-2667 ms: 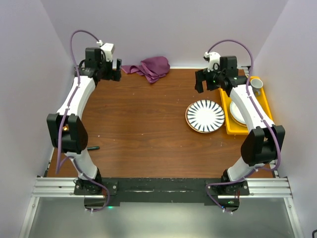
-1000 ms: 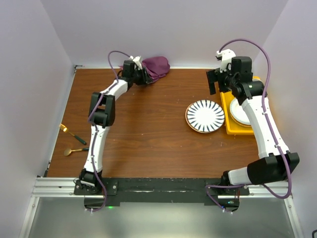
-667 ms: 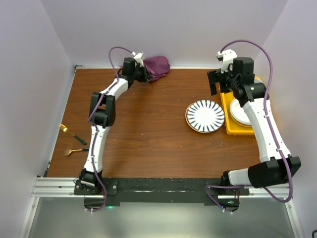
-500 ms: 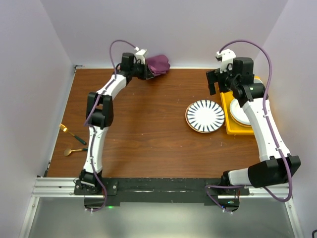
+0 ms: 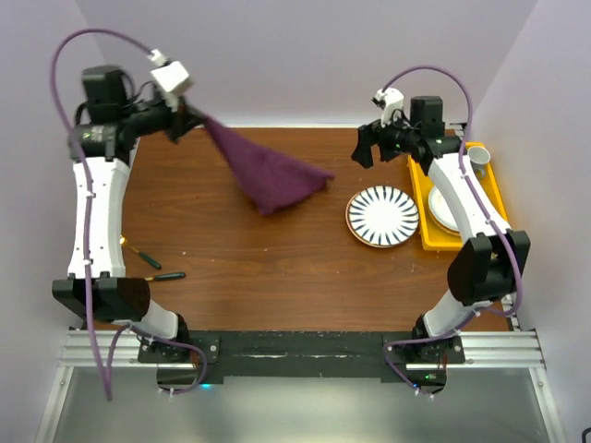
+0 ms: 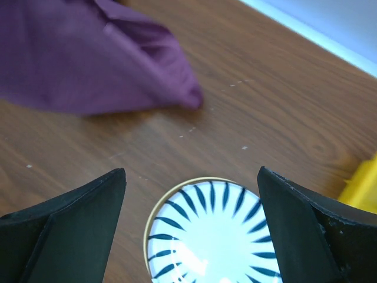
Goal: Fold the napkin into a case and place the utensils inside
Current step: Move the crumpled napkin to the center of the board, then pick up the crumpled napkin from the center of the board.
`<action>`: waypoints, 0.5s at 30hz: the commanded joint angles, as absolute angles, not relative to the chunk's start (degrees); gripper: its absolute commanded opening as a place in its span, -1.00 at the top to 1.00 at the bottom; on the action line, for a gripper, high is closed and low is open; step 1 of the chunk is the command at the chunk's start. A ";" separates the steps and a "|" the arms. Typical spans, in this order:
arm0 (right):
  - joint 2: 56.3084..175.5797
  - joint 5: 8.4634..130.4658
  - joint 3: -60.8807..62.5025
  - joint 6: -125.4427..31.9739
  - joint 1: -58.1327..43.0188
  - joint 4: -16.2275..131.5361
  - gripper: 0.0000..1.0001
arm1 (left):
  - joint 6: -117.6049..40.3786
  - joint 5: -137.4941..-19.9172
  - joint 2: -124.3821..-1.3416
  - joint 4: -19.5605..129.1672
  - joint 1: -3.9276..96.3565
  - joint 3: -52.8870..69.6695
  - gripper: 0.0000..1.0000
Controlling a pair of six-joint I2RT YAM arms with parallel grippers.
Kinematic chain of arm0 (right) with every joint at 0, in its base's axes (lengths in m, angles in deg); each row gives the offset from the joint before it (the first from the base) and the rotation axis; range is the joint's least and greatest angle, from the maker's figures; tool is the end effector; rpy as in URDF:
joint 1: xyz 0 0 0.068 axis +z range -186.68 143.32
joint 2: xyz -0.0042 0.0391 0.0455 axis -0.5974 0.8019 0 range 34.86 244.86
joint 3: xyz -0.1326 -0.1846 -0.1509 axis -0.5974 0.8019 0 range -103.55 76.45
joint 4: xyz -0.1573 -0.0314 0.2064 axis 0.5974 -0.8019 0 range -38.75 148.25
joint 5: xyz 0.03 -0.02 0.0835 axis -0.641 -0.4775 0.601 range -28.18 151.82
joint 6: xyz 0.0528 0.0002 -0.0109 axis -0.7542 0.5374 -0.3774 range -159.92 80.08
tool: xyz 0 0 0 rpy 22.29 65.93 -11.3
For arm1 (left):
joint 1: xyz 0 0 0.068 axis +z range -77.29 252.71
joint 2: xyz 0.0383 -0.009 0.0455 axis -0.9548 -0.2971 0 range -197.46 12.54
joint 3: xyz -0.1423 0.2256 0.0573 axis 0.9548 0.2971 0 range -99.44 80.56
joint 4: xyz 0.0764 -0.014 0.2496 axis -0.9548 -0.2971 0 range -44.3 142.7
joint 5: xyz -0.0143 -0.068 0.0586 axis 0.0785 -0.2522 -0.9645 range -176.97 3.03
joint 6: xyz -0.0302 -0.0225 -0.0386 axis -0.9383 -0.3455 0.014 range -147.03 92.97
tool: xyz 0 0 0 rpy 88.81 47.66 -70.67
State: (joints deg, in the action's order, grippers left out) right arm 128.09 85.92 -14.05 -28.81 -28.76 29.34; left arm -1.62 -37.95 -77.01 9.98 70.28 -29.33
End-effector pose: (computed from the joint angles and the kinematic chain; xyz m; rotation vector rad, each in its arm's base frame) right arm 0.3675 0.0657 0.3695 -0.5889 2.0119 0.4116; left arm 0.3153 -0.0403 0.4818 0.9550 1.5955 -0.5573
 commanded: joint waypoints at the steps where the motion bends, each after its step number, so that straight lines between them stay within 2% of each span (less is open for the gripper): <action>1: 131.45 94.26 -16.89 -28.85 -26.41 29.25 -0.96 | 7.47 -47.44 -83.25 -7.75 80.71 -19.48 1.00; 7: 138.39 91.36 -19.26 -26.47 -19.64 26.61 -0.96 | 3.48 -58.91 -77.47 1.18 82.47 1.52 1.00; 11: 144.63 91.44 -23.83 -26.65 -15.43 23.54 -0.93 | 2.67 -61.91 -75.96 4.10 82.47 5.23 1.00; 15: 150.17 89.78 -29.02 -27.08 -11.38 22.21 -0.72 | 2.59 -62.89 -76.84 4.10 82.56 6.73 1.00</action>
State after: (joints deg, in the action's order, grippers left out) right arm 147.61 90.01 -23.56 -27.63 -14.47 24.19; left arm 3.56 -60.82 -79.77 1.30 82.41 6.43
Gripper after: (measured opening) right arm 0.908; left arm 0.032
